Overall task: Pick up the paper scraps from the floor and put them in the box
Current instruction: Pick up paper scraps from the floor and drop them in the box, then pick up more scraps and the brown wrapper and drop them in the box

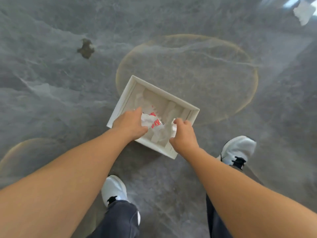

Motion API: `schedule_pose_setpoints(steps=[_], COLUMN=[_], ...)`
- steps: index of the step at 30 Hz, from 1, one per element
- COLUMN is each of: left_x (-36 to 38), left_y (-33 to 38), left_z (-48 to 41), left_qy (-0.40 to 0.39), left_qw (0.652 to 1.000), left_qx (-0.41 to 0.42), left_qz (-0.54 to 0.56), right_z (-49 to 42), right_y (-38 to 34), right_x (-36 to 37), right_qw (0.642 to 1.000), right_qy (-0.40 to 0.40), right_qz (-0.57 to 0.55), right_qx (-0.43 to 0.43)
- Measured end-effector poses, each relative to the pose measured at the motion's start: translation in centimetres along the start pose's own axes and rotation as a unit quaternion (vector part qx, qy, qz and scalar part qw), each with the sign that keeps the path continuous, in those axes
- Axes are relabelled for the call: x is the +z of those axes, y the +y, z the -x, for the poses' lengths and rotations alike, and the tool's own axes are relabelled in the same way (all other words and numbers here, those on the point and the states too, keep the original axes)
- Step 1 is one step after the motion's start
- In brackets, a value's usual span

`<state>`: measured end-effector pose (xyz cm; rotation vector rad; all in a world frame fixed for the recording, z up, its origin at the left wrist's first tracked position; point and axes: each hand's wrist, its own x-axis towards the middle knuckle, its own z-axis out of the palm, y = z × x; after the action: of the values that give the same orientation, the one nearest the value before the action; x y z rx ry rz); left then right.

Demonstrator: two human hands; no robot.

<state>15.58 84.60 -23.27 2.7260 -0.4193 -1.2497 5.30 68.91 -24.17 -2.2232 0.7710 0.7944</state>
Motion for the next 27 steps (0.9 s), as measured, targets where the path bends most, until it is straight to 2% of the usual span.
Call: schedule_pose_setpoints(steps=[6,9,12,16,21,27], left_x=[-1.7,-5.0,-9.0,-13.1,-15.9,-20.4], left_y=[-1.7,0.5,4.6,13.0,27.7,46.8], left_z=[2.2,2.4,1.4,-1.5,-6.1,-10.1], left_qy=[-0.024,-0.025,-0.004,0.007,-0.013,-0.004], left_qw=[0.994,0.988,0.987,0.987,0.986,0.983], left_qx=[0.008,0.010,0.001,0.002,0.034,0.127], left_qz=[-0.105,-0.151,-0.163,-0.159,-0.160,-0.129], right_z=[3.0,3.0,1.2,-2.6,-7.0,-9.8], right_y=[0.3,0.7,1.2,3.0,7.7,15.9], right_x=[-1.0,-5.3,-11.3,-20.8,-34.5,-50.5], right_qw=[0.998,0.996,0.998,0.998,0.998,0.992], right_qy=[-0.047,-0.062,-0.037,0.003,0.034,0.089], right_qz=[0.035,0.060,0.059,0.057,0.060,0.064], right_qx=[0.018,0.016,0.007,-0.006,-0.010,0.059])
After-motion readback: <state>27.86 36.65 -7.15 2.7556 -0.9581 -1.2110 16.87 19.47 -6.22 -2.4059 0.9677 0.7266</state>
